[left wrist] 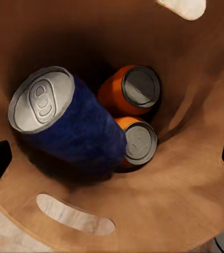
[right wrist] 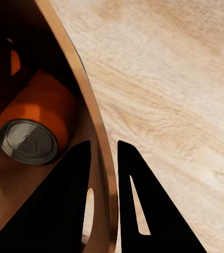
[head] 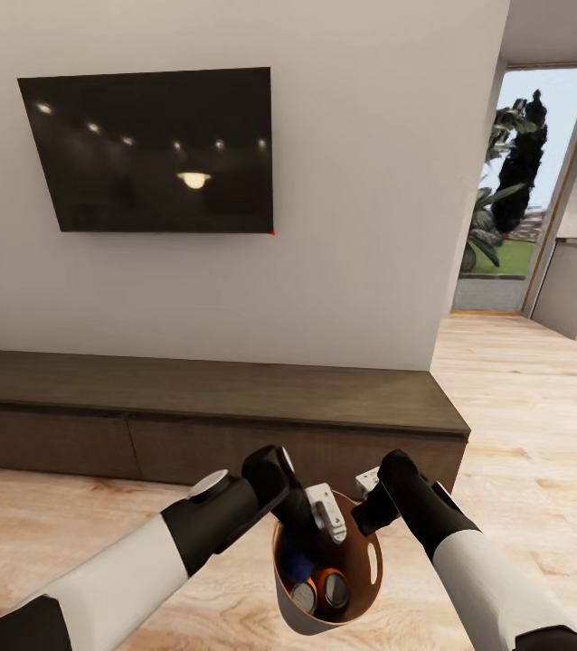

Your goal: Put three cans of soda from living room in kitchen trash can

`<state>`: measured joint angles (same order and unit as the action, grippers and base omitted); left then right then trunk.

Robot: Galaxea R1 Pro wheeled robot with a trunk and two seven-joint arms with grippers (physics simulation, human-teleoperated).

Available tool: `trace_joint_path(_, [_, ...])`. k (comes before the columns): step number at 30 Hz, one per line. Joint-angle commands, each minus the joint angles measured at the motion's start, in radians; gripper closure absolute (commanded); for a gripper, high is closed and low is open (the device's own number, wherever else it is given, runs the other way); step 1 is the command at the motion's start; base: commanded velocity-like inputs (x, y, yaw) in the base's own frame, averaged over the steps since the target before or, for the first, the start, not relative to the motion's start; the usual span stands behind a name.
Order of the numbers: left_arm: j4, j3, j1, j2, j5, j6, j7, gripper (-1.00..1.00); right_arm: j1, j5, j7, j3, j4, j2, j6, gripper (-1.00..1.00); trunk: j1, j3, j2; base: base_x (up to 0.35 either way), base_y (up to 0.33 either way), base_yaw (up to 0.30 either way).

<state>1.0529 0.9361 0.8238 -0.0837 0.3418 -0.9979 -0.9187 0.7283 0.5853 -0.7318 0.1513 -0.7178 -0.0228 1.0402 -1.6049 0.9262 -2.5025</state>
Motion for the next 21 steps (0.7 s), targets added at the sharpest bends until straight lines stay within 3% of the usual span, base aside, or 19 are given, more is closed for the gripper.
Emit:
trace_joint_path(1, [0.036, 0.000, 0.000, 0.000, 0.000, 0.000, -0.002, -1.00, 0.000, -0.022, -0.003, -0.001, 0.000, 0.000, 0.007, 1.00, 0.000, 0.000, 0.000, 0.000, 0.000, 0.000])
trace_joint_path(4, [0.141, -0.006, -0.003, 0.016, -0.004, -0.001, -0.011, -1.00, 0.000, -0.022, -0.003, -0.001, 0.000, 0.000, 0.007, 1.00, 0.000, 0.000, 0.000, 0.000, 0.000, 0.000])
trace_joint_path(6, [0.194, -0.008, -0.005, 0.040, -0.005, -0.002, -0.026, -1.00, 0.000, -0.022, -0.003, -0.001, 0.000, 0.000, 0.007, 1.00, 0.000, 0.000, 0.000, 0.000, 0.000, 0.000])
trace_joint_path(8, [0.244, -0.011, -0.007, 0.068, -0.002, -0.001, -0.036, -1.00, 0.000, -0.022, -0.003, -0.001, 0.000, 0.000, 0.007, 1.00, 0.000, 0.000, 0.000, 0.000, 0.000, 0.000])
trace_joint_path(9, [0.283, -0.018, -0.008, 0.101, -0.002, -0.001, -0.042, -1.00, 0.000, -0.022, -0.003, -0.001, 0.000, 0.000, 0.007, 1.00, 0.000, 0.000, 0.000, 0.000, 0.000, 0.000])
trace_joint_path(11, [0.303, -0.037, -0.008, 0.124, -0.004, 0.000, -0.045, -1.00, 0.000, -0.022, -0.003, -0.001, 0.000, 0.000, 0.007, 1.00, 0.000, 0.000, 0.000, 0.000, 0.000, 0.000])
trace_joint_path(14, [0.352, -0.165, -0.009, 0.202, -0.006, 0.018, -0.050, -1.00, 0.000, -0.022, -0.003, -0.001, 0.000, 0.000, 0.007, 1.00, 0.000, 0.000, 0.000, 0.000, 0.000, 0.000])
trace_joint_path(16, [0.361, -0.211, -0.010, 0.230, -0.007, 0.036, -0.050, -1.00, 0.000, -0.022, -0.003, -0.001, 0.000, 0.001, 0.007, 1.00, 0.000, 0.000, 0.000, 0.000, 0.000, 0.000])
trace_joint_path(17, [0.366, -0.258, -0.012, 0.258, -0.007, 0.057, -0.046, -1.00, 0.000, -0.022, -0.003, -0.001, 0.000, 0.001, 0.007, 1.00, 0.000, 0.000, 0.000, 0.000, 0.000, 0.000])
trace_joint_path(18, [0.367, -0.283, -0.013, 0.269, -0.007, 0.069, -0.044, -1.00, 0.000, -0.022, -0.003, -0.002, 0.000, 0.001, 0.007, 1.00, 0.000, 0.000, 0.000, 0.000, 0.000, 0.000])
trace_joint_path(19, [0.354, -0.427, -0.042, 0.301, -0.001, 0.181, -0.022, -1.00, 0.000, -0.023, -0.003, -0.004, 0.000, 0.001, 0.007, 1.00, 0.000, 0.000, 0.000, 0.000, 0.000, 0.000])
trace_joint_path(21, [0.329, -0.499, -0.077, 0.302, -0.001, 0.243, 0.013, -1.00, 0.000, -0.023, -0.003, -0.004, 0.000, 0.001, 0.007, 1.00, 0.000, 0.000, 0.000, 0.000, 0.000, 0.000])
